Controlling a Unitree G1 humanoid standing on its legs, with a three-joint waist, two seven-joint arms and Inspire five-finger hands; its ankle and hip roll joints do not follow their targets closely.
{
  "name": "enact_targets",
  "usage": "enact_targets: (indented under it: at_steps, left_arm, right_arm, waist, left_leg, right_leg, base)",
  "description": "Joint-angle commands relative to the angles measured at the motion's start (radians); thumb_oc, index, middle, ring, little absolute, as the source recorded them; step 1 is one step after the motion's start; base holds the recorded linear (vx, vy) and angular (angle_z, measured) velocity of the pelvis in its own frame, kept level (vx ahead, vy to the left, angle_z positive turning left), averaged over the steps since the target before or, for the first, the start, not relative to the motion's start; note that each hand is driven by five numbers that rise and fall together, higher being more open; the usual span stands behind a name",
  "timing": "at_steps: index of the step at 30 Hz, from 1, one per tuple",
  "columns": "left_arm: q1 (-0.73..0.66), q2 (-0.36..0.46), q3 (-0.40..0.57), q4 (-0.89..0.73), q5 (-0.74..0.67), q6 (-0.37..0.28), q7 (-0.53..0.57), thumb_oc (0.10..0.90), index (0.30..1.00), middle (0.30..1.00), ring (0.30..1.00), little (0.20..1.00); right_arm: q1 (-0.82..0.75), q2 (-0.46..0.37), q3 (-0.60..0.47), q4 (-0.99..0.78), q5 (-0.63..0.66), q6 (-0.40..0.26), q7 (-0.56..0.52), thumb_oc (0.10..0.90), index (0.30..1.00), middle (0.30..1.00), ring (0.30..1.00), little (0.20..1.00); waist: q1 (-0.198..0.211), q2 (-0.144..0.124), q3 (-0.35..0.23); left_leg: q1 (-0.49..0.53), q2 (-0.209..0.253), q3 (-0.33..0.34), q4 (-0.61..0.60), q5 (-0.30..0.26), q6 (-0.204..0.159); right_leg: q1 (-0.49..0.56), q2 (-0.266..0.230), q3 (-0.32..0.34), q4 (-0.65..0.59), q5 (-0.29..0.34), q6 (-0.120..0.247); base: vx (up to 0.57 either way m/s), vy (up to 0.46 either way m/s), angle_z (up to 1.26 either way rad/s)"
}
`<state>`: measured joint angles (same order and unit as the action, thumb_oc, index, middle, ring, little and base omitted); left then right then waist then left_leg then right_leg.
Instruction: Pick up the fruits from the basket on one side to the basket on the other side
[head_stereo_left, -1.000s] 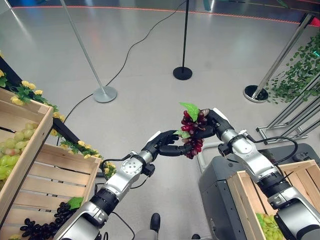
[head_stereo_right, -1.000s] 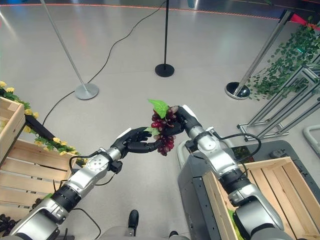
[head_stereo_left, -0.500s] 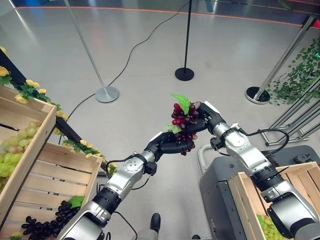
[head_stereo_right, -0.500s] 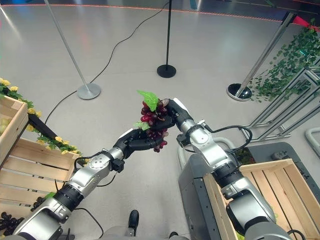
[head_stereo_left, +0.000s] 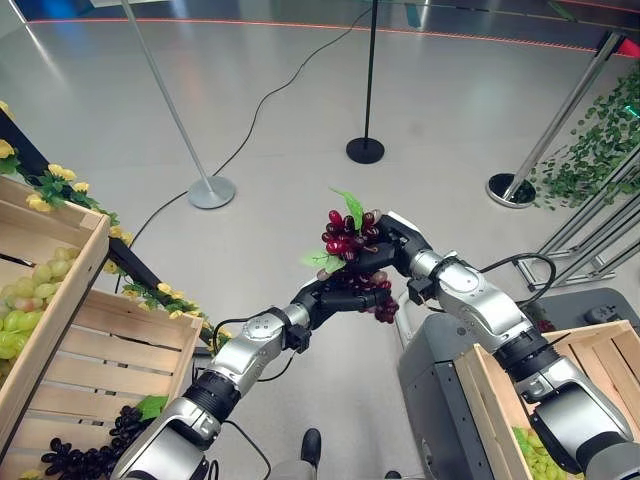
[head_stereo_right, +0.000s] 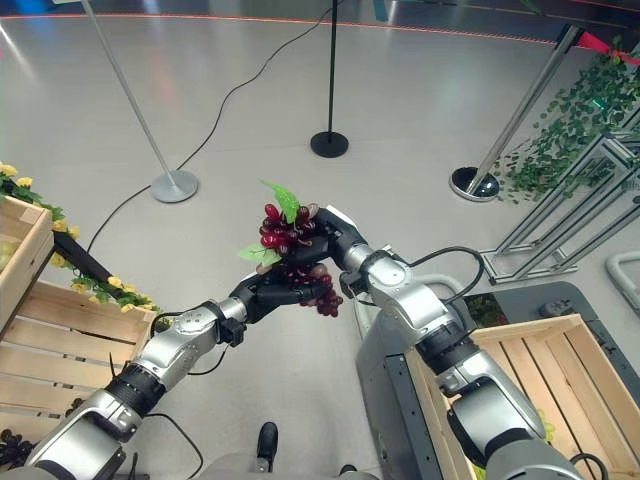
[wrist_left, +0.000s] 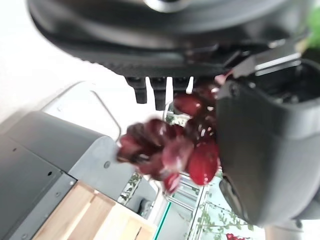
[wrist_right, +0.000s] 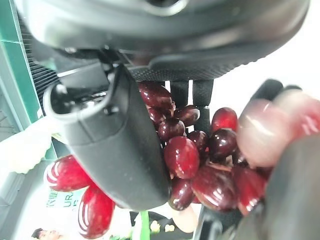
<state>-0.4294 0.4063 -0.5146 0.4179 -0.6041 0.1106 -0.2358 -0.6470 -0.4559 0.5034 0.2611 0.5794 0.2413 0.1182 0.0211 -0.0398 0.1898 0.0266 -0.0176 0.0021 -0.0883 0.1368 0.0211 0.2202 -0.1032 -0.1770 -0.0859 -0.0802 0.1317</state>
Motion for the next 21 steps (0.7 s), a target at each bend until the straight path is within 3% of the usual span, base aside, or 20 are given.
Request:
enact_targets:
  at_steps: [1, 7, 8, 9, 17, 18, 19, 21]
  left_arm:
    - [-0.156, -0.106, 0.008, 0.075, -0.05, -0.172, 0.071, 0.8, 0.9, 0.9, 0.9, 0.9]
    - [-0.133, -0.132, 0.049, 0.049, -0.001, -0.284, 0.228, 0.8, 0.9, 0.9, 0.9, 0.9]
    - [-0.127, -0.132, 0.057, 0.046, 0.008, -0.319, 0.246, 0.422, 0.333, 0.333, 0.333, 0.333]
    - [-0.125, -0.132, 0.06, 0.043, 0.008, -0.32, 0.247, 0.4, 0.3, 0.3, 0.3, 0.3]
    - [-0.115, -0.136, 0.079, 0.035, 0.04, -0.325, 0.286, 0.4, 0.3, 0.3, 0.3, 0.3]
    - [-0.114, -0.136, 0.08, 0.035, 0.04, -0.325, 0.286, 0.4, 0.3, 0.3, 0.3, 0.3]
    - [-0.106, -0.139, 0.085, 0.037, 0.035, -0.316, 0.286, 0.4, 0.3, 0.3, 0.3, 0.3]
    - [-0.097, -0.141, 0.088, 0.041, 0.022, -0.312, 0.283, 0.4, 0.3, 0.3, 0.3, 0.3]
  right_arm:
    - [-0.098, 0.096, 0.004, -0.054, 0.145, -0.034, 0.079, 0.4, 0.3, 0.3, 0.3, 0.3]
    - [-0.059, 0.114, 0.003, -0.055, 0.118, -0.004, 0.099, 0.4, 0.3, 0.3, 0.3, 0.3]
    - [-0.054, 0.113, 0.0, -0.055, 0.114, -0.002, 0.095, 0.4, 0.3, 0.3, 0.3, 0.3]
    - [-0.052, 0.113, -0.001, -0.055, 0.113, -0.001, 0.094, 0.4, 0.3, 0.3, 0.3, 0.3]
    - [-0.052, 0.117, -0.022, -0.035, 0.087, 0.001, 0.048, 0.4, 0.3, 0.3, 0.3, 0.3]
    - [-0.052, 0.117, -0.022, -0.035, 0.086, 0.0, 0.048, 0.536, 0.505, 0.505, 0.505, 0.505]
    - [-0.049, 0.114, -0.028, -0.033, 0.076, 0.006, 0.037, 0.8, 0.9, 0.9, 0.9, 0.9]
    - [-0.044, 0.112, -0.031, -0.027, 0.065, 0.01, 0.03, 0.8, 0.9, 0.9, 0.9, 0.9]
  waist:
    - [0.014, -0.013, -0.176]
    - [0.019, -0.022, -0.178]
    - [0.02, -0.024, -0.177]
    - [0.02, -0.024, -0.177]
    - [0.023, -0.027, -0.176]
    - [0.023, -0.027, -0.176]
    - [0.024, -0.027, -0.177]
    - [0.025, -0.026, -0.177]
  left_leg:
    - [0.083, -0.001, 0.032, 0.001, -0.124, -0.021]
    - [0.081, 0.0, 0.026, 0.001, -0.121, -0.021]
    - [0.08, 0.001, 0.025, 0.001, -0.121, -0.022]
    - [0.08, 0.001, 0.024, 0.001, -0.12, -0.022]
    - [0.08, 0.002, 0.02, 0.001, -0.12, -0.022]
    - [0.08, 0.002, 0.02, 0.001, -0.12, -0.022]
    - [0.08, 0.002, 0.019, 0.001, -0.12, -0.022]
    - [0.081, 0.002, 0.018, 0.001, -0.12, -0.022]
  right_leg:
    - [-0.101, 0.035, 0.015, -0.001, 0.131, -0.062]
    - [-0.1, 0.036, 0.01, -0.001, 0.129, -0.064]
    - [-0.1, 0.036, 0.008, -0.001, 0.129, -0.065]
    - [-0.1, 0.037, 0.008, -0.001, 0.129, -0.065]
    - [-0.097, 0.037, 0.006, -0.001, 0.128, -0.069]
    - [-0.097, 0.037, 0.006, -0.001, 0.128, -0.069]
    - [-0.096, 0.037, 0.006, -0.001, 0.127, -0.069]
    - [-0.096, 0.036, 0.004, -0.001, 0.128, -0.068]
  base:
    - [0.0, 0.0, 0.0]
    - [0.0, 0.0, 0.0]
    - [0.0, 0.0, 0.0]
    - [0.0, 0.0, 0.0]
    - [0.0, 0.0, 0.0]
    - [0.0, 0.0, 0.0]
    - [0.0, 0.0, 0.0]
    - [0.0, 0.0, 0.0]
